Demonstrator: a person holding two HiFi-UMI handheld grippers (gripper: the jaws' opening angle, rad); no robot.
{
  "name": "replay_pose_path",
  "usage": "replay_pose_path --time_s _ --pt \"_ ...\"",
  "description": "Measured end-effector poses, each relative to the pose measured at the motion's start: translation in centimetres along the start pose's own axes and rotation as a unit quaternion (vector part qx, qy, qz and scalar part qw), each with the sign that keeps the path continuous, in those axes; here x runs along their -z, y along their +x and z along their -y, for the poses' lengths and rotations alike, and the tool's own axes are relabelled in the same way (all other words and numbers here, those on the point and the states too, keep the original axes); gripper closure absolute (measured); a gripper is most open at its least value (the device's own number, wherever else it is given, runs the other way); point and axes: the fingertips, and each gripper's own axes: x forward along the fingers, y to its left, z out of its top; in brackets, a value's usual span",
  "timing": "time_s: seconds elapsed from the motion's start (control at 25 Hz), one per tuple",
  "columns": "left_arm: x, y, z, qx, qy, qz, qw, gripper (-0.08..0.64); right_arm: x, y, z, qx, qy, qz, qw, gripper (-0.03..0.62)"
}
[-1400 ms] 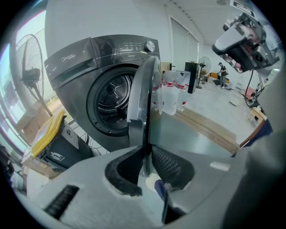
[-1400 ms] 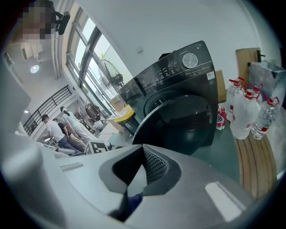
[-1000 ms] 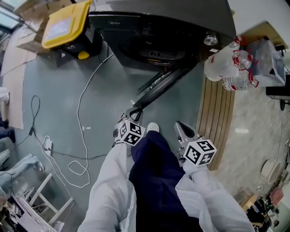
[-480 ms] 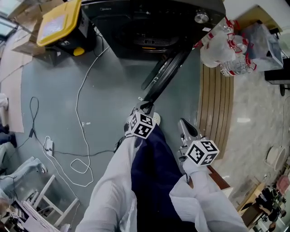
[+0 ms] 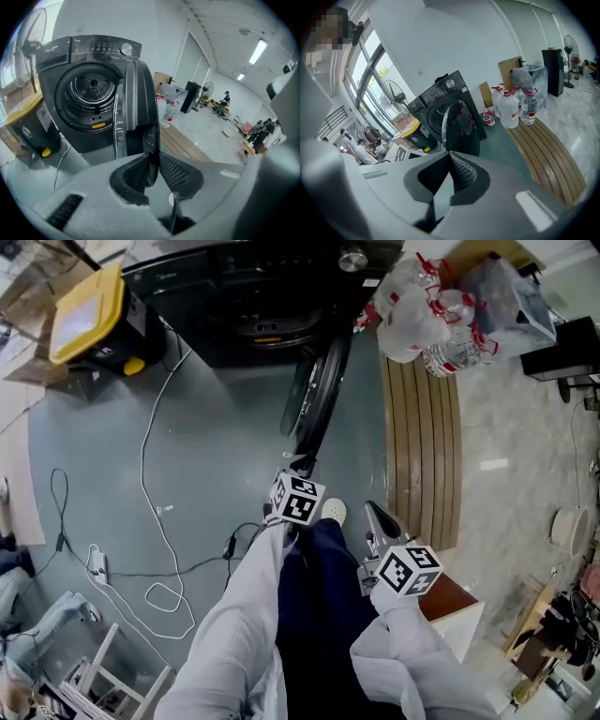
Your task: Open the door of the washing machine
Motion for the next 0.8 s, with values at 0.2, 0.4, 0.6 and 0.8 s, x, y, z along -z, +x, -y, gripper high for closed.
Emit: replay_pose_path --time_s 0.2,0.4,0.6,0.8 --pt "-0.6 1.6 3.7 0.019 -0.011 -0.003 0.9998 0.483 -0.6 -1.5 3.1 0.009 0.028 0.003 1.000 0.582" --pt "-1.4 3.3 7.0 0.021 -0.038 -0.010 0.9990 0.482 -1.7 -2.6 6.0 0.004 0.010 -0.008 1.000 0.583" --pt "-2.2 4.4 9.2 0.022 -0.053 -0.008 0.9983 0.480 -3.3 -3.4 7.9 -0.004 -0.008 -0.009 1.000 0.581" --pt "-2.7 4.0 10.9 0.033 -0.078 -0.021 0.9962 0.401 -5.2 -4.6 8.4 -0.023 -0.012 -0.003 1.000 0.582"
